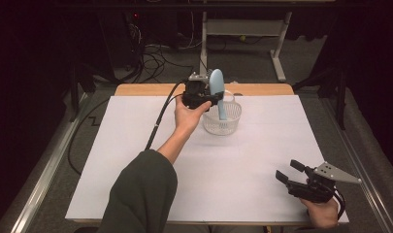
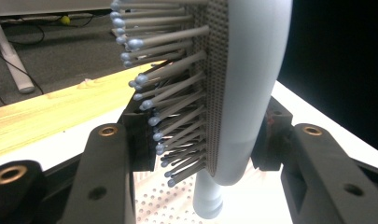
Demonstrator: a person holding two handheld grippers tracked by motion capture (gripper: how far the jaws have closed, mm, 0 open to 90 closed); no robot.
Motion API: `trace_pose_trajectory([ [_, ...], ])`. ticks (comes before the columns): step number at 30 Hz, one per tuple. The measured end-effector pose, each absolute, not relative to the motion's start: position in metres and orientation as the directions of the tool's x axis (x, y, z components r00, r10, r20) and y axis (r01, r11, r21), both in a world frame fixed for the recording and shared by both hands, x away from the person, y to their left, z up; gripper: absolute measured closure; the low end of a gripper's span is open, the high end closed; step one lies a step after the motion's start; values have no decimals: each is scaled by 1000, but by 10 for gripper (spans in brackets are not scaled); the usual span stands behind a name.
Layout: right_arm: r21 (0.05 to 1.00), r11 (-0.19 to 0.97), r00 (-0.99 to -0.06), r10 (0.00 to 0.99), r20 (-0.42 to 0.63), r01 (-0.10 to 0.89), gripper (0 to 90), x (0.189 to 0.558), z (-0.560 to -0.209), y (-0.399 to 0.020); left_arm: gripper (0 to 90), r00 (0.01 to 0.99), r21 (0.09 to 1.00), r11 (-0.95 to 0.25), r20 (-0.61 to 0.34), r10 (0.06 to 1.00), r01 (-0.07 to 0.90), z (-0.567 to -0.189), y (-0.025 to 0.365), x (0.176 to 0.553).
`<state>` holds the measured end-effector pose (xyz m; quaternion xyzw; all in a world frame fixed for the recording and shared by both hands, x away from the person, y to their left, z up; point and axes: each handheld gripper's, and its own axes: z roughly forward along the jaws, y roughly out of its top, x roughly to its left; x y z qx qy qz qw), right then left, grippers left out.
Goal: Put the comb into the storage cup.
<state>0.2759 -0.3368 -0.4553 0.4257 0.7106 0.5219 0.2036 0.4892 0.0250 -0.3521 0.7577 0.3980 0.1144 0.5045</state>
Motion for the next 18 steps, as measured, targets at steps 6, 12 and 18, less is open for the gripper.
trace_pose_trajectory([
  [6,914,93,-556,816,157,394,232,276,-455,-337,521,655,856,-177,-221,722,485,-357,21,490],
  [12,914,92,-556,816,158,395,232,276,-455,-337,521,660,851,-189,-221,718,490,-363,17,490],
  [18,912,93,-559,814,162,399,231,277,-456,-337,521,668,852,-183,-233,706,491,-367,13,491],
])
